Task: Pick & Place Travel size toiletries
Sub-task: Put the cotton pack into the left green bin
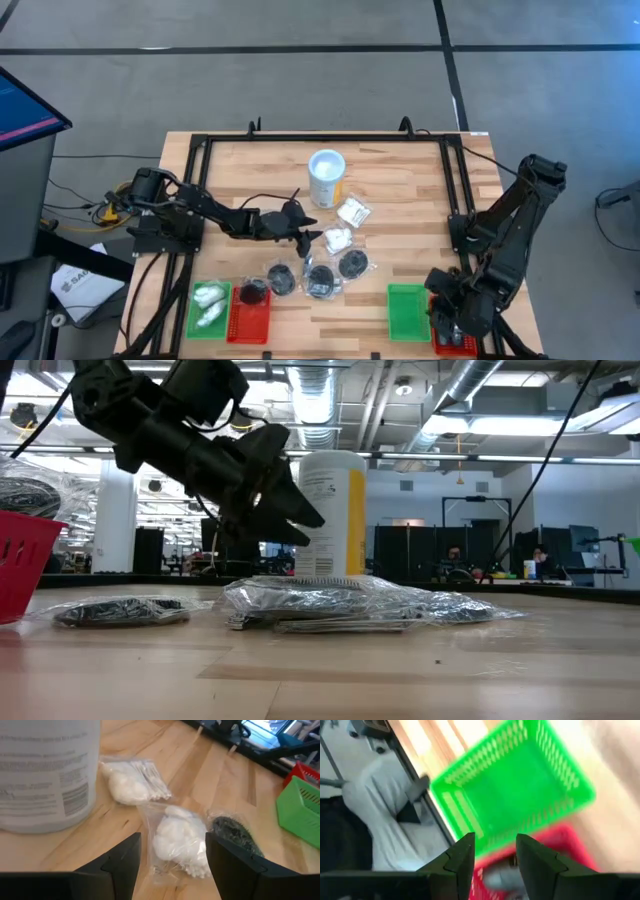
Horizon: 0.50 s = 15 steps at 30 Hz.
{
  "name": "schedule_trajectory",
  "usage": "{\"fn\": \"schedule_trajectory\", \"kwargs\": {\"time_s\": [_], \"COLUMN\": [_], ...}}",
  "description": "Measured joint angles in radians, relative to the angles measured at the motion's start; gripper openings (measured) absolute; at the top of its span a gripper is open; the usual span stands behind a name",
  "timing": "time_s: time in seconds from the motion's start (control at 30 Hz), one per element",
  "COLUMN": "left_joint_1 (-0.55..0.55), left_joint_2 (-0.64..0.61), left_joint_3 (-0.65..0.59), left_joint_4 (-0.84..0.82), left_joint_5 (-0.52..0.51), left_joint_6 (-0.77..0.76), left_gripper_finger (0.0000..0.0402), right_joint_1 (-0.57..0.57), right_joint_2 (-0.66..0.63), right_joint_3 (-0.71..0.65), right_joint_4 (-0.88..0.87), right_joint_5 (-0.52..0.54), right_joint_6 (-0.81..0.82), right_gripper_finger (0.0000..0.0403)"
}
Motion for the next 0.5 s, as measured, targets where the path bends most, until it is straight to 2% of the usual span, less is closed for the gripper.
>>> {"fn": "schedule_trajectory", "kwargs": {"time_s": [0.33,0.5], "left_joint_1": [0.002,0.005], "left_joint_2": [0.026,0.026], "left_joint_3": [0.000,0.000], "left_joint_4": [-0.006,-0.063], "left_joint_5": [0.015,0.015], "left_joint_6": [0.000,0.000], "left_gripper_finger": [0.0210,0.0210], "right_joint_1": [-0.130,-0.187], "right_joint_2": [0.006,0.005], "right_joint_3": [0.000,0.000], "right_joint_4": [0.005,0.045], "right_joint_5": [0.029,0.032], "right_joint_6": [-0.204,-0.301], "right_gripper_finger": [0.0134,0.0133]}}
